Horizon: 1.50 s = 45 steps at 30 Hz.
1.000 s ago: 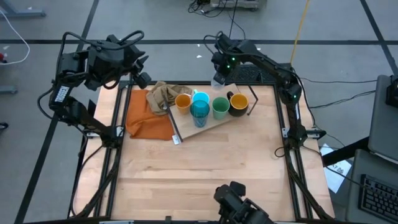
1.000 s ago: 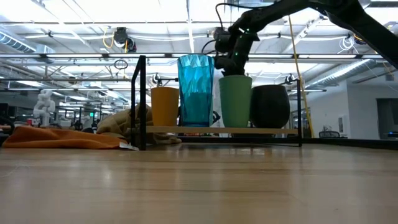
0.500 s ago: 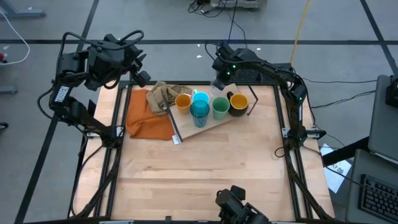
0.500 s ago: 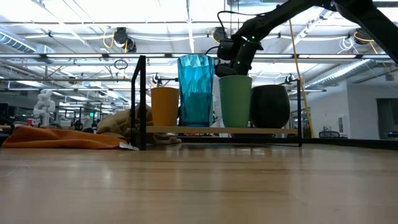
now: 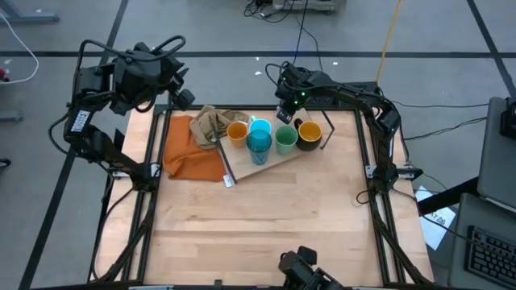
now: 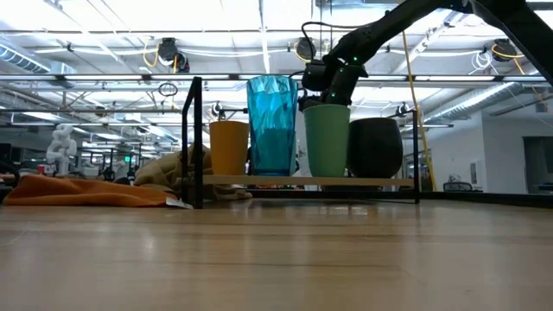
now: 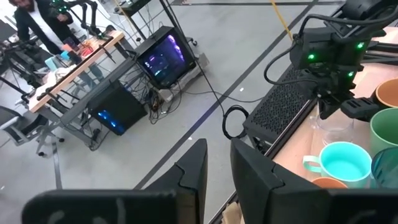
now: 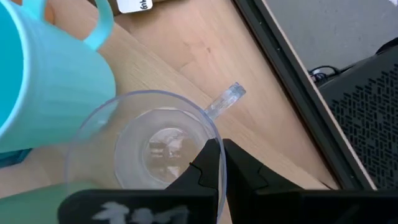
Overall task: Stack small to large cups/mugs on shelf
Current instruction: Put the transparent mug on the shelf, then return to Home Position
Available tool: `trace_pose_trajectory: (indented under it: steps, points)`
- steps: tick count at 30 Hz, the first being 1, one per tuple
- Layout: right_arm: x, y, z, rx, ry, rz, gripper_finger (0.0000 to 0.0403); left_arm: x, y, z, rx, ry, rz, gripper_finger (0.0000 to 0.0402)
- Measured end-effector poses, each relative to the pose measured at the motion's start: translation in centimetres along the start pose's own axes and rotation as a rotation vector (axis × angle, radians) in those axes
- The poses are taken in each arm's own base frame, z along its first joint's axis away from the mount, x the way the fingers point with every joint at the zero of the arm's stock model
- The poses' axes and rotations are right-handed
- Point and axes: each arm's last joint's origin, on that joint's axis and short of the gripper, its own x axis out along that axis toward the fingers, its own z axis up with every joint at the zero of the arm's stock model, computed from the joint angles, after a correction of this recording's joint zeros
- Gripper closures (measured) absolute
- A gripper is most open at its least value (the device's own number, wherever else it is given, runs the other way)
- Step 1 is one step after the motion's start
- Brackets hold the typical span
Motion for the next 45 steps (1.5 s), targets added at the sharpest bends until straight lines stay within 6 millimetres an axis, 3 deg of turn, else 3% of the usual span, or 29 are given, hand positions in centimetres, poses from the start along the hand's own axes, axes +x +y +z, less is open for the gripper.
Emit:
trace_pose_trajectory:
  steps: [14,21,30,34,37,41,45]
  points:
    - [0.0,0.0,0.0,0.0,-0.005,0.0,0.0399,0.0,0.0,0.0,0.004,0.0,-0.002,0.033]
    - [-0.4,0.2,-0.1,0.012,0.003,0.023,0.0363,0.0,0.0,0.0,0.006,0.0,-0.002,0.033]
    - [-3.1,0.7,0.1,0.019,-0.072,0.013,0.0309,0.0,0.0,0.0,0.008,0.0,0.0,0.033]
    - [-6.0,1.2,0.5,0.01,-0.185,-0.001,0.029,0.0,0.0,0.1,0.008,-0.004,0.004,0.033]
    - [-9.5,2.0,0.9,0.017,-0.338,-0.01,0.0281,0.0,0.0,0.3,0.016,-0.022,0.008,0.033]
    - [-15.8,4.5,0.6,-0.018,-0.588,0.062,0.0278,-0.1,0.1,0.7,0.001,-0.062,-0.012,0.033]
    - [-22.4,8.1,-1.1,-0.063,-0.816,0.153,0.0281,-1.1,0.7,0.9,-0.046,-0.126,-0.07,0.033]
